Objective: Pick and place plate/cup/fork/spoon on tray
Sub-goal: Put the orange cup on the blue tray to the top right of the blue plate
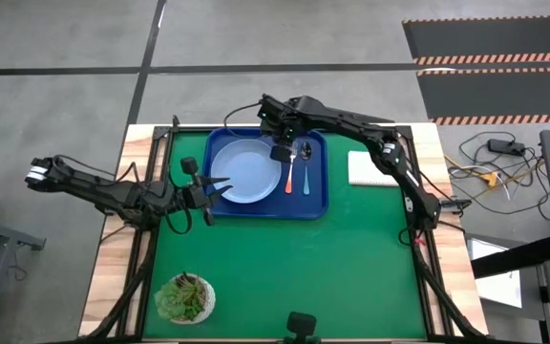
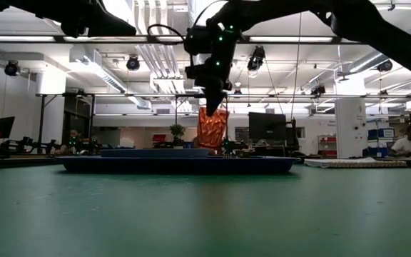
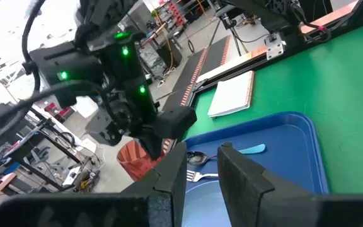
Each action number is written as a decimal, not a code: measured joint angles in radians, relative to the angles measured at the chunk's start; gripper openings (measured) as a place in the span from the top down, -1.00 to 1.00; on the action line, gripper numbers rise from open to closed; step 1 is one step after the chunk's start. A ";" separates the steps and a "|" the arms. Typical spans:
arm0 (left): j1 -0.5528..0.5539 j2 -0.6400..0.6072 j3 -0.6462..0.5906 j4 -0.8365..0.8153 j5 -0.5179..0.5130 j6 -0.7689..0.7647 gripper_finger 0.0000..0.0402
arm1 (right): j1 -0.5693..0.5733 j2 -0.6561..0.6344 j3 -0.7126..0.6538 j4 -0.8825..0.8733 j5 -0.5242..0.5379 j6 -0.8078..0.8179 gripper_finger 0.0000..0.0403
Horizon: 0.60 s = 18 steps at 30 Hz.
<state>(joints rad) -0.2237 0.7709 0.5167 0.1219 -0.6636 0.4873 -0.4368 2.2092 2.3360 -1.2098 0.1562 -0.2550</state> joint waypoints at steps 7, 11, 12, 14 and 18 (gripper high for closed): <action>0.000 -0.001 0.000 0.000 0.000 0.000 0.65 | -0.009 0.052 -0.002 -0.007 -0.008 -0.020 0.96; 0.000 -0.001 0.000 0.000 0.000 0.000 0.65 | -0.011 0.052 -0.002 0.005 -0.008 -0.034 0.96; 0.000 -0.001 0.000 0.000 0.000 0.000 0.65 | -0.011 0.051 -0.001 0.012 -0.008 -0.035 0.96; 0.000 -0.001 0.000 0.000 0.000 0.000 0.65 | -0.010 0.050 -0.002 0.015 -0.008 -0.043 0.94; 0.000 -0.001 0.000 0.000 0.000 0.000 0.65 | -0.010 0.048 -0.001 0.015 -0.042 -0.035 0.82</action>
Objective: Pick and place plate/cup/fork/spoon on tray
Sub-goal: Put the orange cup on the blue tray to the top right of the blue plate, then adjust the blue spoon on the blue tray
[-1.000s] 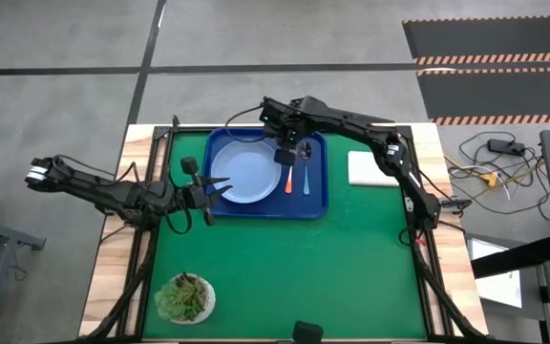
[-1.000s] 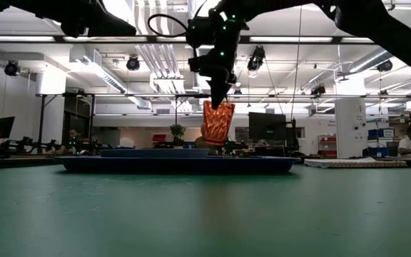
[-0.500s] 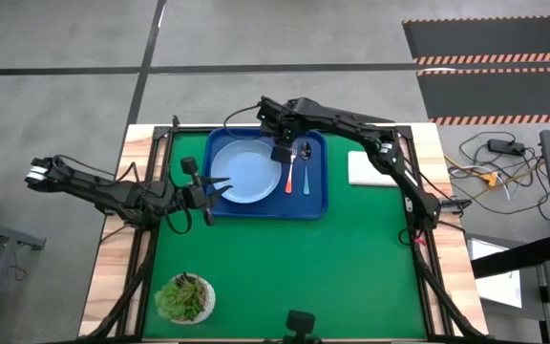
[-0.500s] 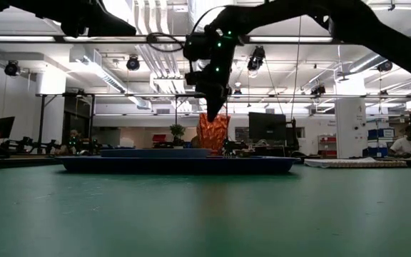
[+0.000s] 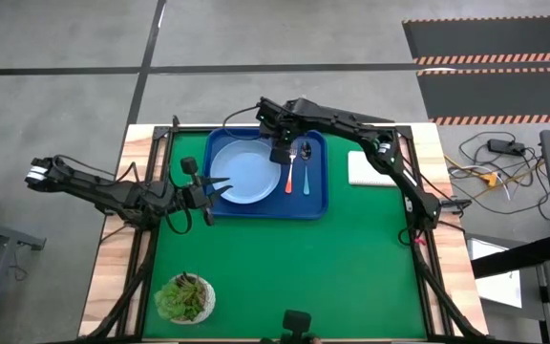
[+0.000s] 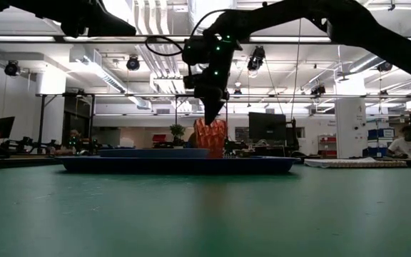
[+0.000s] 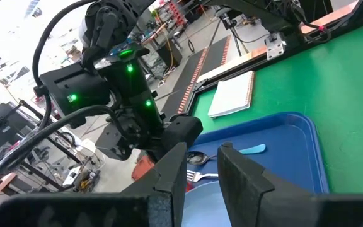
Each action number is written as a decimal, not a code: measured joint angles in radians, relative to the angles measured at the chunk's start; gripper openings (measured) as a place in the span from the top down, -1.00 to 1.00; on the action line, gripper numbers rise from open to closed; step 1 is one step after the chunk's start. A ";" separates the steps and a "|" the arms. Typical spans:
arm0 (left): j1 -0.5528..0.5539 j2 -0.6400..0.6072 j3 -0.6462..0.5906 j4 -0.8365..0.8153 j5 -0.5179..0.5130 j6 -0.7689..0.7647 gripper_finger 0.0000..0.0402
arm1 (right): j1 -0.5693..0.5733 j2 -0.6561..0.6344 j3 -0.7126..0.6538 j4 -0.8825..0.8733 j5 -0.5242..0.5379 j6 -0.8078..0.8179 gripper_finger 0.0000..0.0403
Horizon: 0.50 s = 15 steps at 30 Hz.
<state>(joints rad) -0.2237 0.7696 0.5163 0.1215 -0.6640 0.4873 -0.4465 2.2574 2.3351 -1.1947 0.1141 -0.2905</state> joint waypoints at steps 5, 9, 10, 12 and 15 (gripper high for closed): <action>0.000 0.000 0.000 0.000 0.000 0.000 0.65 | 0.001 0.000 0.000 0.003 0.003 0.002 0.63; 0.000 0.000 0.000 0.000 0.000 0.000 0.65 | 0.001 -0.012 0.000 0.003 0.034 0.011 0.53; 0.000 0.000 0.000 0.000 0.000 0.000 0.65 | 0.001 -0.018 0.000 0.003 0.039 0.014 0.51; 0.000 0.000 0.000 0.000 -0.001 0.000 0.65 | 0.001 -0.037 0.000 0.001 0.043 0.023 0.49; 0.000 0.000 0.000 0.000 -0.005 0.000 0.65 | 0.006 -0.075 0.000 -0.016 0.036 0.080 0.47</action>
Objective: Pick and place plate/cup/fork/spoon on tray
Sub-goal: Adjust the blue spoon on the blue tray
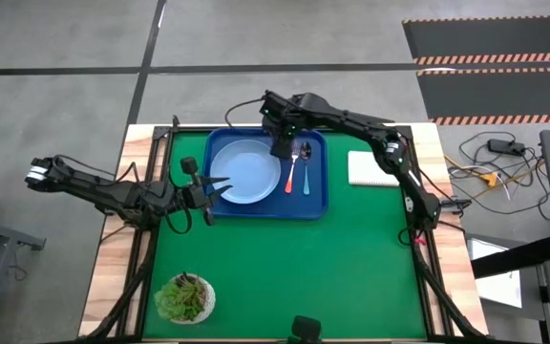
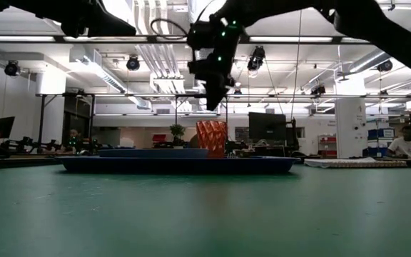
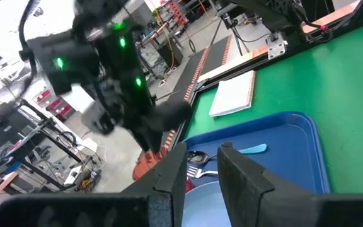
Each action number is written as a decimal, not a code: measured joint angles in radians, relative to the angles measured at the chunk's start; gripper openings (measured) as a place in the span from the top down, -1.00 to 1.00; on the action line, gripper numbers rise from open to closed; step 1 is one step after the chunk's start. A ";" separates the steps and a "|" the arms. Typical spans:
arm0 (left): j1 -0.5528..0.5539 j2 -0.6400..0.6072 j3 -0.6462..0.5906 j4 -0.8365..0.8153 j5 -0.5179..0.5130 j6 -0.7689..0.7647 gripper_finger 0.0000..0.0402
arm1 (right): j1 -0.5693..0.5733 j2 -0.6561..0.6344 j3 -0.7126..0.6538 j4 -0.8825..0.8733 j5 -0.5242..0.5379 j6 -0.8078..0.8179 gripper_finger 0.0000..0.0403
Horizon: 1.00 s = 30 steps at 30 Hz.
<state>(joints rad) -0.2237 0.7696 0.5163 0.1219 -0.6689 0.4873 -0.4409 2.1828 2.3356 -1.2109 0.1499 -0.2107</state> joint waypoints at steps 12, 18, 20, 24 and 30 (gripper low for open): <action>-0.004 -0.001 0.000 -0.017 0.006 -0.102 0.65 | 0.218 -0.163 -0.164 0.063 -0.131 0.084 0.54; -0.019 -0.001 -0.003 -0.074 0.014 -0.292 0.65 | 0.431 -0.321 -0.538 0.398 -0.128 0.067 0.60; -0.021 0.001 -0.010 -0.086 0.017 -0.368 0.65 | 0.492 -0.375 -0.671 0.526 -0.128 0.066 0.62; -0.021 0.002 -0.036 -0.094 0.023 -0.516 0.65 | 0.571 -0.469 -0.912 0.800 -0.123 0.065 0.66; -0.021 0.004 -0.039 -0.142 0.127 -0.703 0.65 | 0.594 -0.565 -1.186 1.186 -0.122 0.062 0.71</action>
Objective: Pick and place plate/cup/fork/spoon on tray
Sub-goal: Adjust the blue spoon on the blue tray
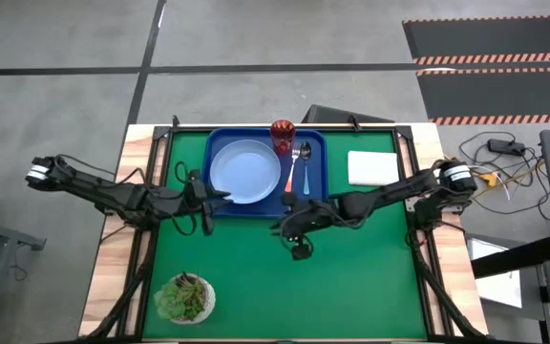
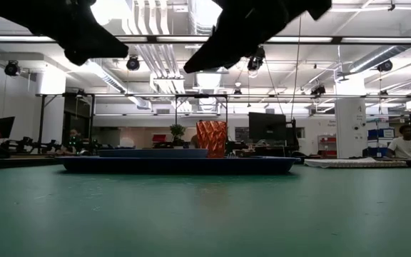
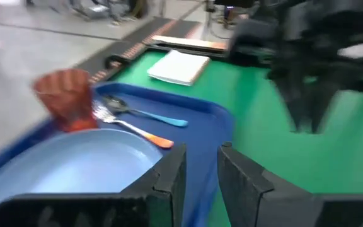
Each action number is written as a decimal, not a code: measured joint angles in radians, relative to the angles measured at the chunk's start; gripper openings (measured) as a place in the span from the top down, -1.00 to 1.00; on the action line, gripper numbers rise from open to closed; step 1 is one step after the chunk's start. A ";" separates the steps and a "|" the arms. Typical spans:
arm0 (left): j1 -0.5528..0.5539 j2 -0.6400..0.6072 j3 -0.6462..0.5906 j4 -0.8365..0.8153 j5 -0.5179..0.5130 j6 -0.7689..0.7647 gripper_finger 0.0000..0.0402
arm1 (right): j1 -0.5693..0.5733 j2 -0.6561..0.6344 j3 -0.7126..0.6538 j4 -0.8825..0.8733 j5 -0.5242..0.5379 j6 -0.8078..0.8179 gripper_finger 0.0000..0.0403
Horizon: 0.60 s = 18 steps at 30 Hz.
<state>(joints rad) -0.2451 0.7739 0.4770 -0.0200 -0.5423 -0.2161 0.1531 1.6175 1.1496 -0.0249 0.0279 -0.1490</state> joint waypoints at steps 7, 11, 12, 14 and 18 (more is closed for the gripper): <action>-0.001 0.030 -0.001 0.003 0.063 -0.041 0.65 | -0.031 -0.045 -0.178 0.263 0.000 0.019 0.73; 0.000 0.049 -0.001 0.002 0.063 -0.040 0.65 | -0.047 -0.046 -0.212 0.293 0.001 0.049 0.73; 0.000 0.053 -0.001 0.002 0.063 -0.040 0.65 | -0.049 -0.046 -0.217 0.295 0.001 0.052 0.73; 0.000 0.060 -0.001 0.002 0.063 -0.030 0.65 | -0.051 -0.046 -0.222 0.292 0.001 0.055 0.73; 0.001 0.070 -0.001 0.003 0.062 -0.006 0.65 | -0.052 -0.046 -0.222 0.294 0.000 0.058 0.73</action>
<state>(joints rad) -0.2440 0.8437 0.4759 -0.0173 -0.4805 -0.2218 0.1013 1.5719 0.9279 0.2687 0.0280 -0.0914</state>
